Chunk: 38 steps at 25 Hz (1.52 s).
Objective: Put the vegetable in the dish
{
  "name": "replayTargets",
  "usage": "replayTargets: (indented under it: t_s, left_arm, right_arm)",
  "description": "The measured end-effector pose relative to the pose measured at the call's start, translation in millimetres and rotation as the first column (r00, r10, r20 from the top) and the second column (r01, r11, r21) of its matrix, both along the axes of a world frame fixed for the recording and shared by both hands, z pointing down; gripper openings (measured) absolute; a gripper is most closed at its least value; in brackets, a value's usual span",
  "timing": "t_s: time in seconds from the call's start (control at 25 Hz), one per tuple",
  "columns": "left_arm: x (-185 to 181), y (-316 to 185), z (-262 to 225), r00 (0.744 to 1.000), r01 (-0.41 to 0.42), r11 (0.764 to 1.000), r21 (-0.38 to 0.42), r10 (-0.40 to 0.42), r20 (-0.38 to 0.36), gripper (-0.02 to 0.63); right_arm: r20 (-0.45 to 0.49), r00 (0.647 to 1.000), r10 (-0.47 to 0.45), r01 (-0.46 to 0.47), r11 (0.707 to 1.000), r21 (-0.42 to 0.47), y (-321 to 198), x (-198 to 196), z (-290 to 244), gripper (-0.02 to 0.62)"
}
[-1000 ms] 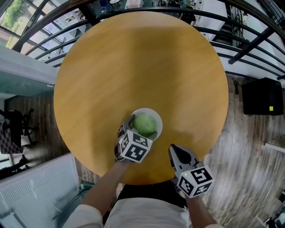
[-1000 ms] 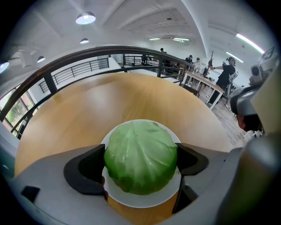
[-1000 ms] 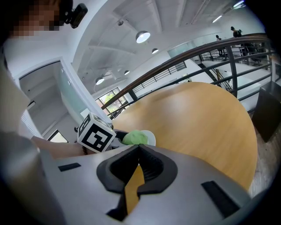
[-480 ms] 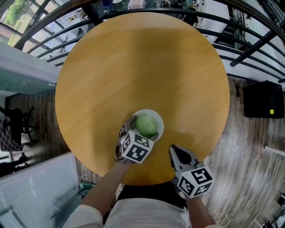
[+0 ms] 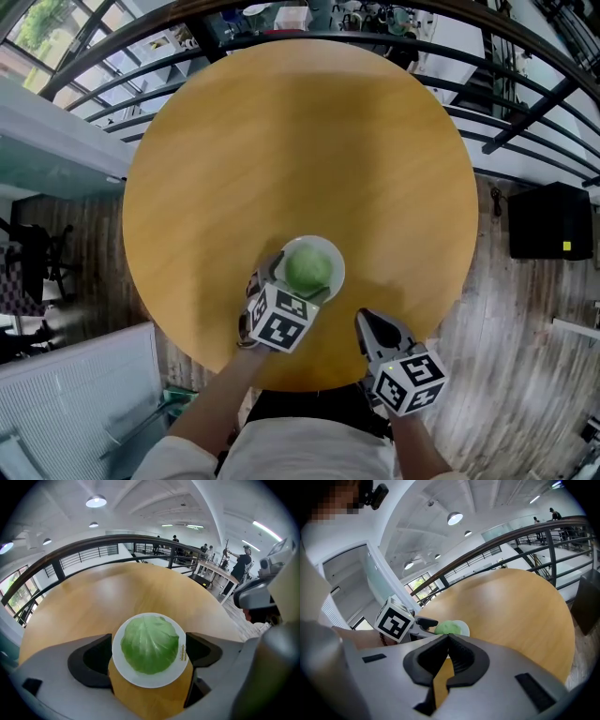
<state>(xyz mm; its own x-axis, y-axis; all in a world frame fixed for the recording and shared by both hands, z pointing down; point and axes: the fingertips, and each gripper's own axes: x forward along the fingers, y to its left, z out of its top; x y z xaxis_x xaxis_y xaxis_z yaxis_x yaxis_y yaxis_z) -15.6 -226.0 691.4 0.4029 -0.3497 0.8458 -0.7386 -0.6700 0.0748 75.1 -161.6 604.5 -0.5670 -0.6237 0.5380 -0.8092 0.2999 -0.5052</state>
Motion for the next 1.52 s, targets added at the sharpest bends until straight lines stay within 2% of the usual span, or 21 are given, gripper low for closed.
replayTargets:
  t_s: [0.2,0.44,0.52,0.56,0.64,0.72,0.8,1.0,1.24,1.32,1.52]
  left_arm:
    - [-11,25,-42,1.000,0.017,0.998,0.066,-0.017,-0.005,0.485]
    - [-22,63,-98,0.994,0.077,0.992,0.096,-0.069,-0.087,0.483]
    - [-31,75,-120,0.990,0.111,0.984,0.136,-0.096,-0.108,0.464]
    - [-37,81,-133,0.988,0.128,0.976,0.177,-0.111,-0.103,0.412]
    - [-49,93,-159,0.985,0.161,0.953,0.257,-0.141,-0.096,0.180]
    - [-57,104,-180,0.973,0.215,0.937,0.276,-0.180,-0.146,0.138]
    - [-65,113,-194,0.947,0.288,0.924,0.253,-0.235,-0.220,0.064]
    - [-83,139,-212,0.883,0.416,0.885,0.210,-0.338,-0.326,0.024]
    - [-87,162,-224,0.830,0.489,0.850,0.198,-0.383,-0.405,0.023]
    - [-88,164,-225,0.821,0.502,0.840,0.204,-0.390,-0.416,0.023]
    - [-86,167,-229,0.831,0.493,0.841,0.223,-0.379,-0.407,0.023]
  right_arm:
    - [-0.030,0.999,-0.043,0.045,0.998,0.043,13,-7,-24,0.017]
    - [-0.051,0.994,-0.092,0.096,0.991,0.095,27,-19,-60,0.017]
    - [-0.063,0.992,-0.106,0.113,0.987,0.114,33,-24,-75,0.017]
    - [-0.066,0.992,-0.111,0.118,0.985,0.128,36,-27,-84,0.017]
    - [-0.066,0.991,-0.118,0.127,0.980,0.156,42,-31,-101,0.017]
    - [-0.077,0.989,-0.128,0.140,0.974,0.179,49,-34,-116,0.017]
    - [-0.102,0.985,-0.141,0.159,0.967,0.200,55,-37,-130,0.017]
    - [-0.140,0.981,-0.135,0.164,0.961,0.224,76,-45,-146,0.017]
    - [-0.145,0.982,-0.123,0.155,0.962,0.227,90,-51,-147,0.017]
    - [-0.147,0.982,-0.121,0.153,0.961,0.230,90,-51,-146,0.017]
    - [-0.143,0.981,-0.129,0.161,0.956,0.247,89,-55,-149,0.017]
